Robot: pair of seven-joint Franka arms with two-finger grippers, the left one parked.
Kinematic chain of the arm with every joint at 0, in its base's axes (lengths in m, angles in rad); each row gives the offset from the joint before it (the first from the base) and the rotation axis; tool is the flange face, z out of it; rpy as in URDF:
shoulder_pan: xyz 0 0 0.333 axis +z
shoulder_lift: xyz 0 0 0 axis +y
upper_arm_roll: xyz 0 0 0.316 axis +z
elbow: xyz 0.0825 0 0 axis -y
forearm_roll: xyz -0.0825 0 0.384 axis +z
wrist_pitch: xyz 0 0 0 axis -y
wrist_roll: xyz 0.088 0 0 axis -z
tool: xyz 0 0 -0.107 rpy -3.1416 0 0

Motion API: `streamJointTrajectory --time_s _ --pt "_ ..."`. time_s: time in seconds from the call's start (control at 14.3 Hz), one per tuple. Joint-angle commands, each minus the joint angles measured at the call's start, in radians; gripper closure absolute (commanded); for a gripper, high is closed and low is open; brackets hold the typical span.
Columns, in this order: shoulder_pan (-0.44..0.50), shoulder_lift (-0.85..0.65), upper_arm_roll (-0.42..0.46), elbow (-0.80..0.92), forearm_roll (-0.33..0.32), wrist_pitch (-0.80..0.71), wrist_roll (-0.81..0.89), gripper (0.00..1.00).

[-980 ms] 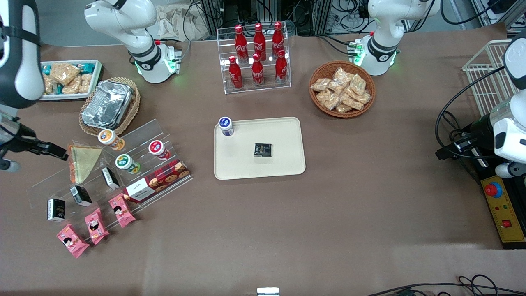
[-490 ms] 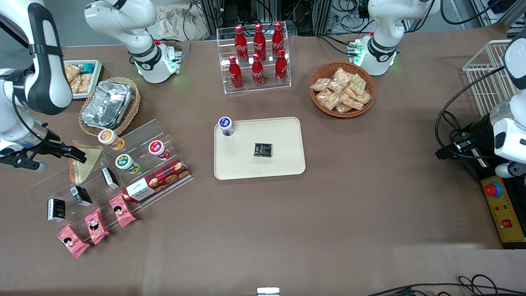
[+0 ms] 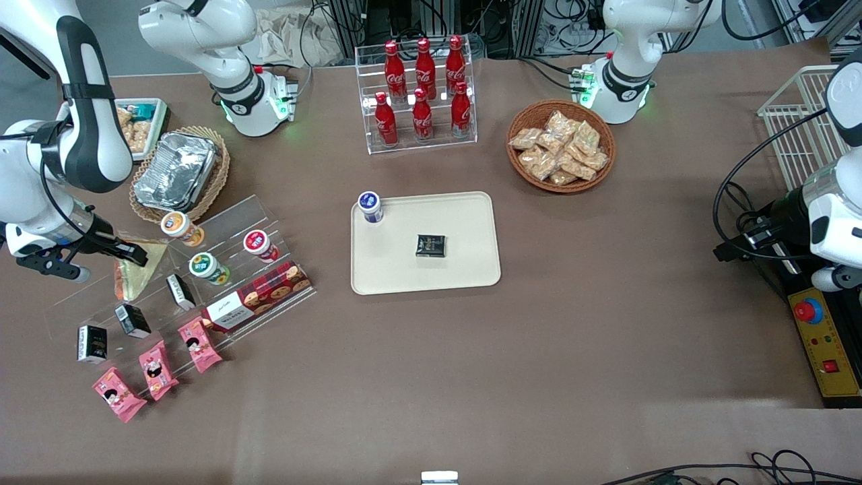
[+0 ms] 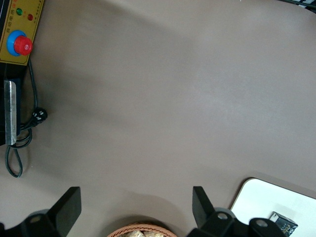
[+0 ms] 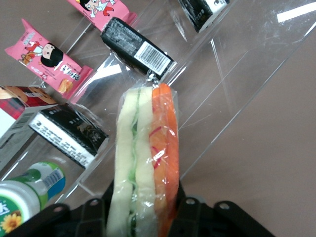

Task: Place sandwich on tray
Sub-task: 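Lower the open right gripper around the wrapped cucumber-carrot sandwich, then close the right gripper on the sandwich and lift it off the stand, then carry the sandwich with the right gripper over the cream tray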

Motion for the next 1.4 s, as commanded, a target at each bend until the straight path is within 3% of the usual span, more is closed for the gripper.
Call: streamJointTrajectory --time_s 0.0,0.07,0.28,0.56,0.7,0.91,1.33 --pt "0.002 0.003 -0.002 -0.005 0.014 0.023 0.009 0.91" --pt "0.002 -0.003 -0.002 0.000 0.014 0.023 0.006 1.00" --pt "0.007 -0.057 0.001 0.038 0.008 -0.017 -0.020 1.00" --pt "0.015 -0.081 0.040 0.272 0.000 -0.333 -0.040 1.00" --pt "0.021 -0.072 0.099 0.381 0.000 -0.454 -0.046 1.00" --pt "0.019 -0.078 0.223 0.416 0.000 -0.509 -0.047 1.00" --pt "0.025 -0.032 0.513 0.439 0.002 -0.509 -0.104 1.00"
